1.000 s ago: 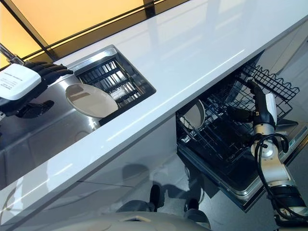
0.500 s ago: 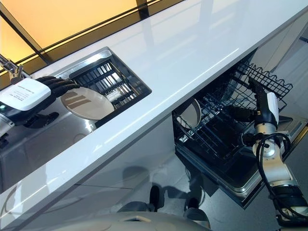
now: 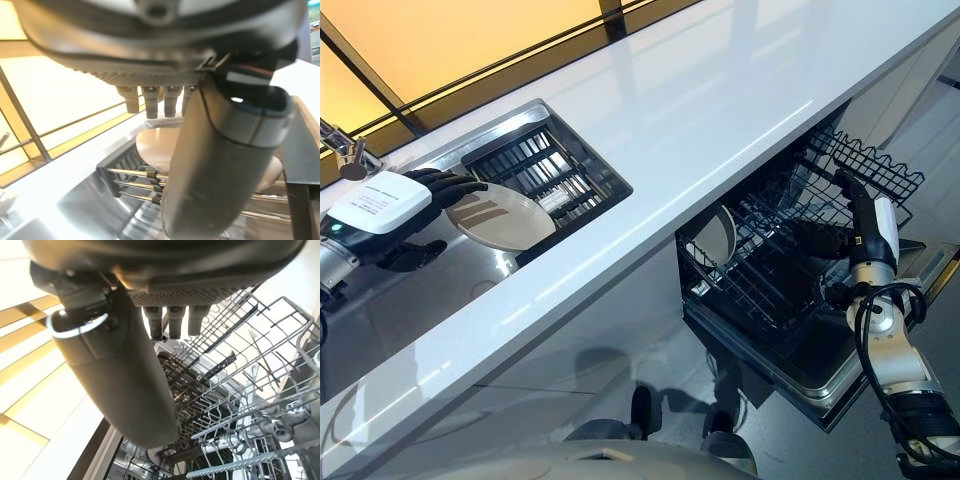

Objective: Pick up plates and place into dishwasher.

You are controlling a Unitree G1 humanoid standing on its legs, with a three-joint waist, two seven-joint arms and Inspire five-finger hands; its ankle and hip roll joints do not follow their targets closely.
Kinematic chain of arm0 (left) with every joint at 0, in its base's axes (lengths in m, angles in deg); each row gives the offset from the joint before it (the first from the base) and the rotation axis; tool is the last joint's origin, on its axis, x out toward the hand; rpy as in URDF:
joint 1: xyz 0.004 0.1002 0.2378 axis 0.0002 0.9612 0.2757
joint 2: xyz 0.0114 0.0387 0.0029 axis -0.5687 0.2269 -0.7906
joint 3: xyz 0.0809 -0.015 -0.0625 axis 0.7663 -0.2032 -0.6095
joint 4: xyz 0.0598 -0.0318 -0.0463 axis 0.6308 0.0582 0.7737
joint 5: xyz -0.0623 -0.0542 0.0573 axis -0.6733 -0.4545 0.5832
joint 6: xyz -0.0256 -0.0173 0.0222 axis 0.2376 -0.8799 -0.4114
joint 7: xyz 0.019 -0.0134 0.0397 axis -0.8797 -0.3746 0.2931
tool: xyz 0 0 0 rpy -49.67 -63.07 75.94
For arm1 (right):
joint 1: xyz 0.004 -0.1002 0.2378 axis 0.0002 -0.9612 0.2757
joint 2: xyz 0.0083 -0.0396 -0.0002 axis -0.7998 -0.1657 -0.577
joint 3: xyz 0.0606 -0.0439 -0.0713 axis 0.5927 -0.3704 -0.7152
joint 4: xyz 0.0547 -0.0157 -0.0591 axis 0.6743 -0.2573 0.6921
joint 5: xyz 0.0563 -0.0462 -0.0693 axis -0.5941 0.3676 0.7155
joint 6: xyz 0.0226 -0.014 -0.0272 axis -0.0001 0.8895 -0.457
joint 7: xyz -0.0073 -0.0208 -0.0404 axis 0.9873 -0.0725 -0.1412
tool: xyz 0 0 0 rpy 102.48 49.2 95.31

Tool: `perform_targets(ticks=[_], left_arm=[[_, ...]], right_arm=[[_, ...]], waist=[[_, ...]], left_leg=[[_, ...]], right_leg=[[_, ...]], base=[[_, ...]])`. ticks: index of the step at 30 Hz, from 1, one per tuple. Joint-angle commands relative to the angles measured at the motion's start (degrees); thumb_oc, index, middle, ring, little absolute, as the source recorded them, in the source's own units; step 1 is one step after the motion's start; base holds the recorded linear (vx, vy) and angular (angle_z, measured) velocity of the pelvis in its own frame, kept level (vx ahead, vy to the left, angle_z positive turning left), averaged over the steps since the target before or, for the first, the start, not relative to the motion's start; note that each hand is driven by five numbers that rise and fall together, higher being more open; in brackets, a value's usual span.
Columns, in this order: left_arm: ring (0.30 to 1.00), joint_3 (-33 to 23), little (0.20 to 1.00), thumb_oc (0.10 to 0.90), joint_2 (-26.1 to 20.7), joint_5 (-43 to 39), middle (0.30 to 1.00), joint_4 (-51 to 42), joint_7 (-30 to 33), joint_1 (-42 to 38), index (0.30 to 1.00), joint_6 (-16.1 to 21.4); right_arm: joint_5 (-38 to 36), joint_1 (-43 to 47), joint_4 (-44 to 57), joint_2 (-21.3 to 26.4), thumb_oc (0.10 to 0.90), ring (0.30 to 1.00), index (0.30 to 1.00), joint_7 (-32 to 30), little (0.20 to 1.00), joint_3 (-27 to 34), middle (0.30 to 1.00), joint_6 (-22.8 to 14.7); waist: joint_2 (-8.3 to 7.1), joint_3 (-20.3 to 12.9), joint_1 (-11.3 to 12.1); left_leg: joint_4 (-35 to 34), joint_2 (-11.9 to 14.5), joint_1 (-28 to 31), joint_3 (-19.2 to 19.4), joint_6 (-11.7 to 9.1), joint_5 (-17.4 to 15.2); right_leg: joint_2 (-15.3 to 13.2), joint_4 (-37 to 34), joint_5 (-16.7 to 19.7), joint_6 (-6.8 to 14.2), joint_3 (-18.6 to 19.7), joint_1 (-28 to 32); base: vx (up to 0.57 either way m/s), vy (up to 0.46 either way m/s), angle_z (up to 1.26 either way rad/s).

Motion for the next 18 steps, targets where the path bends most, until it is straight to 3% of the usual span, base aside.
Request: perform_targets(ticks=[1, 8, 15, 16, 18], left_arm=[[0.900, -3.93, 0.900, 0.800, -1.30, -0.82, 0.900, 4.43, 2.36, -8.05, 0.900, -2.55], [0.900, -1.30, 0.900, 0.800, -0.72, -1.08, 0.900, 4.56, 0.63, -10.38, 0.900, -2.51], [0.900, 1.58, 0.900, 0.800, 0.63, -2.31, 0.900, 5.86, -1.96, -12.65, 0.900, -6.70], [0.839, 1.79, 0.829, 0.729, 0.76, -2.49, 0.839, 6.17, -2.43, -12.95, 0.839, -6.94], [0.378, 2.48, 0.291, 0.191, 1.11, -2.45, 0.378, 6.36, -2.82, -13.65, 0.378, -7.30]], right_arm=[[-0.65, 4.21, 6.63, 6.70, 0.800, 0.900, 0.900, -1.46, 0.900, 1.96, 0.900, -5.84], [-0.77, 3.86, 6.71, 6.71, 0.800, 0.900, 0.900, -0.85, 0.900, 2.18, 0.900, -6.42], [-0.47, 4.03, 7.05, 6.71, 0.800, 0.900, 0.900, -0.67, 0.900, 2.08, 0.900, -7.65], [-0.50, 4.12, 7.14, 6.81, 0.800, 0.900, 0.900, -0.43, 0.900, 2.17, 0.900, -7.79], [-0.38, 4.32, 7.18, 6.84, 0.800, 0.900, 0.900, -0.25, 0.900, 2.14, 0.900, -7.97]], waist=[[-2.72, -2.89, -0.85], [-2.89, -2.77, -1.45], [-2.96, -2.51, -1.94], [-2.99, -2.44, -2.01], [-3.07, -2.34, -2.07]], left_leg=[[0.12, -1.90, 3.67, 3.47, -0.34, -6.74], [0.12, -1.80, 3.87, 4.03, -0.26, -6.90], [0.12, -1.78, 3.95, 4.35, -0.16, -7.03], [0.12, -1.77, 3.94, 4.41, -0.16, -7.02], [0.12, -1.76, 3.94, 4.45, -0.13, -7.02]], right_leg=[[-0.04, 0.23, 3.18, 4.35, 0.85, -1.78], [-0.09, 0.23, 3.32, 4.48, 1.34, -1.89], [-0.02, 0.23, 3.43, 4.59, 1.99, -2.08], [0.02, 0.23, 3.46, 4.58, 2.13, -2.12], [0.04, 0.23, 3.48, 4.58, 2.23, -2.15]], base=[[0.00, 0.029, -0.08], [0.00, 0.011, -0.05], [0.00, 0.014, -0.05], [0.00, 0.015, -0.14], [0.00, 0.011, -0.11]])
